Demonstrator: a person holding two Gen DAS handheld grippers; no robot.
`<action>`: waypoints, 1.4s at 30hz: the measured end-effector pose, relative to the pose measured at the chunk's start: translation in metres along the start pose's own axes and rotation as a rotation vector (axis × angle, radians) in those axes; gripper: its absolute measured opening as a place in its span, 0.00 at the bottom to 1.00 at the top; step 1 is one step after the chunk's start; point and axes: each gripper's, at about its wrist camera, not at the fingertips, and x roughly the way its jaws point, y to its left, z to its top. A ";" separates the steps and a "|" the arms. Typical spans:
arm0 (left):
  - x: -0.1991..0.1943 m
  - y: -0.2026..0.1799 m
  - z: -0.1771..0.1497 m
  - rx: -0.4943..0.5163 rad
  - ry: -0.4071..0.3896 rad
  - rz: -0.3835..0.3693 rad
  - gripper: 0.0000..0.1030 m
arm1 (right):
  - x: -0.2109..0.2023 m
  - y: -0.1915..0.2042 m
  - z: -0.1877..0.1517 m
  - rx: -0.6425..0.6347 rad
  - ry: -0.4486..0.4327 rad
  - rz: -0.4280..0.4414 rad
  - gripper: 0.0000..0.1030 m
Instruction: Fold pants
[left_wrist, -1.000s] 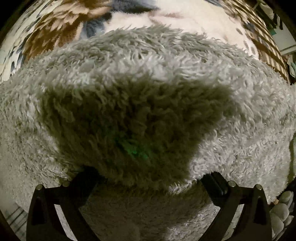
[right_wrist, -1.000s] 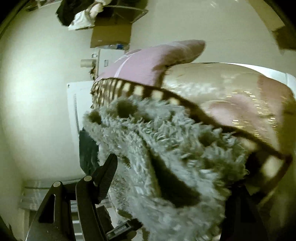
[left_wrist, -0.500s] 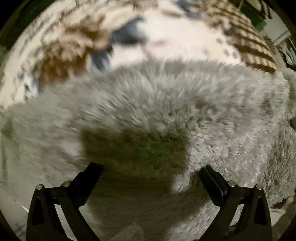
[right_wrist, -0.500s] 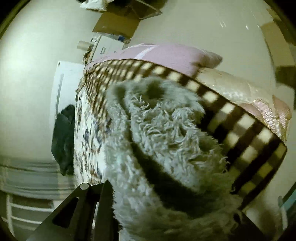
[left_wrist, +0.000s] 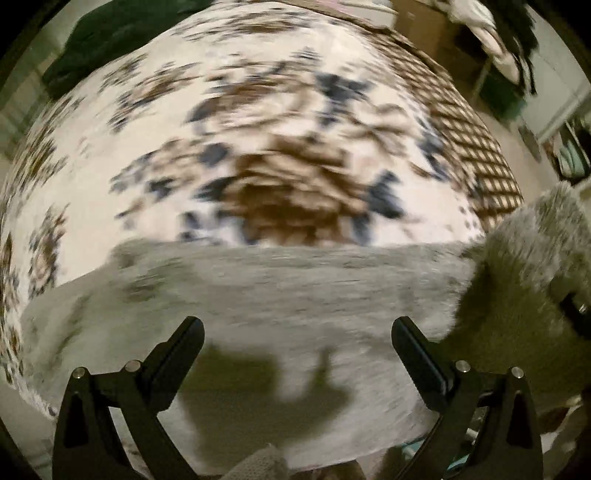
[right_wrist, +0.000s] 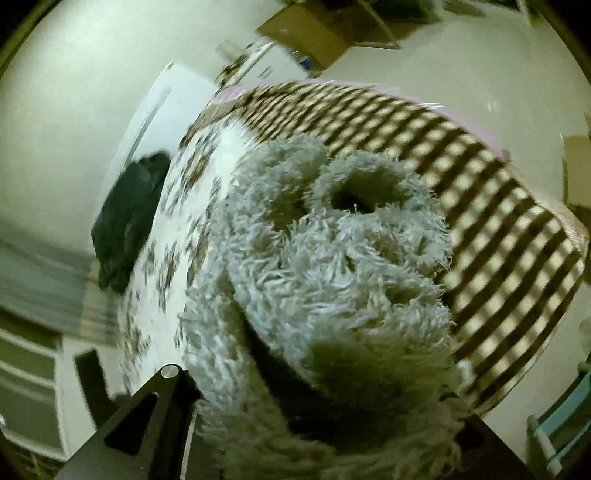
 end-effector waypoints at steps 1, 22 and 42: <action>-0.006 0.020 -0.002 -0.021 -0.001 0.004 1.00 | 0.004 0.015 -0.009 -0.025 0.012 -0.004 0.18; -0.032 0.266 -0.067 -0.373 0.040 0.035 1.00 | 0.130 0.181 -0.242 -0.399 0.551 -0.006 0.76; 0.067 0.221 -0.022 -0.311 0.118 -0.151 0.04 | 0.097 0.060 -0.140 -0.114 0.427 -0.232 0.76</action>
